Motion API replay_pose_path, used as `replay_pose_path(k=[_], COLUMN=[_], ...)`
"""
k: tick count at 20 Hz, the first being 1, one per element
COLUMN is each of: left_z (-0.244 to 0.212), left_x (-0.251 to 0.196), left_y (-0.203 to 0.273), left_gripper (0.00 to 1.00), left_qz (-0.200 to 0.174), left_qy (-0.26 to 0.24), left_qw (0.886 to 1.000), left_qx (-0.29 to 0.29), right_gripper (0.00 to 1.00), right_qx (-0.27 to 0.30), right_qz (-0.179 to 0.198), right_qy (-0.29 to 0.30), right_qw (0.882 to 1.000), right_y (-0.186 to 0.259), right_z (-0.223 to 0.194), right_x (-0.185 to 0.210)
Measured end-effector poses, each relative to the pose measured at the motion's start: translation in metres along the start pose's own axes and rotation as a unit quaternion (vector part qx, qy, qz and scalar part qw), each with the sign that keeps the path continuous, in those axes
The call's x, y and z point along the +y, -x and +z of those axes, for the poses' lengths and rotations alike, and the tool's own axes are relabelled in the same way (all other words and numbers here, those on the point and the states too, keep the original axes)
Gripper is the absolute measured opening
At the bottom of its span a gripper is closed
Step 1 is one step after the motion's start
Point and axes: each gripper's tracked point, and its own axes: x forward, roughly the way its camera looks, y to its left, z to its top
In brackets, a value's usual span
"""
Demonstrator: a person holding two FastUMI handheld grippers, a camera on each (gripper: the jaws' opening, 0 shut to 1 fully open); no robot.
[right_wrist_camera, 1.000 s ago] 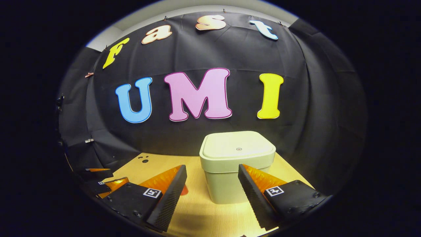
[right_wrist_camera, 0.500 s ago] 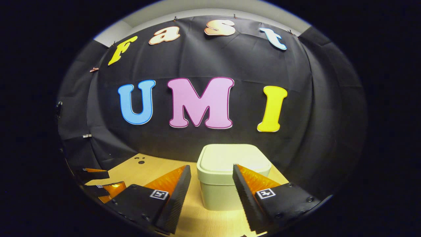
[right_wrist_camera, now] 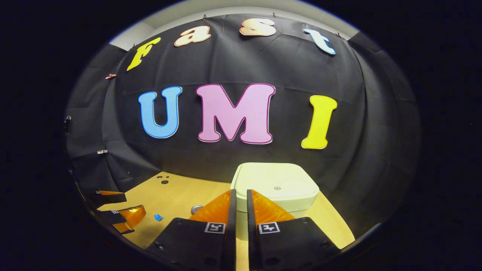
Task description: Press the lid of the desktop garbage bin to open it, pick up the crumpled paper on the desktop and throw it into the bin, then pick up the pop can on the desktop and drop it into the bin, and finally close the garbage bin lid.
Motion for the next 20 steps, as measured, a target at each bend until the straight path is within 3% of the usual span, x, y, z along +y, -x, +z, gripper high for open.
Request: replay_pose_path(k=[1, 2, 5, 6, 7, 8, 9, 20], left_z=[-0.001, -0.001, -0.002, -0.001, -0.004, -0.003, -0.004, -0.005], left_x=[0.0, 0.001, 0.003, 0.004, 0.004, 0.004, 0.005, 0.019], left_y=[-0.001, -0.002, -0.004, -0.005, -0.006, -0.007, -0.008, -0.009], left_gripper=[0.96, 0.95, 0.95, 0.96, 0.96, 0.95, 0.96, 0.95], left_qz=[0.001, 0.001, 0.004, 0.005, 0.006, 0.007, 0.008, 0.03], left_qy=[0.0, 0.001, 0.003, 0.003, 0.003, 0.004, 0.004, 0.009], left_qw=[1.0, 1.0, 1.0, 1.0, 1.0, 1.0, 1.0, 0.999], left_qx=[0.002, 0.003, 0.004, 0.005, 0.006, 0.007, 0.006, 0.008], right_gripper=[0.18, 0.06, 0.12, 0.05, 0.05, 0.1, 0.05, 0.05], right_qx=[0.0, 0.004, 0.019, 0.018, 0.021, 0.023, 0.023, 0.053], right_qz=[-0.005, -0.002, 0.018, 0.023, 0.022, 0.018, 0.017, -0.022], right_qy=[0.0, -0.002, -0.018, -0.024, -0.023, -0.021, -0.021, -0.041], right_qw=[1.0, 1.0, 1.0, 0.999, 0.999, 0.999, 0.999, 0.998], right_y=[0.007, 0.002, 0.001, -0.002, 0.0, -0.005, -0.006, -0.057], right_z=[0.0, -0.002, -0.008, -0.007, -0.009, -0.01, -0.008, -0.009], right_x=[0.0, 0.0, 0.005, 0.004, 0.003, 0.001, -0.002, -0.046])
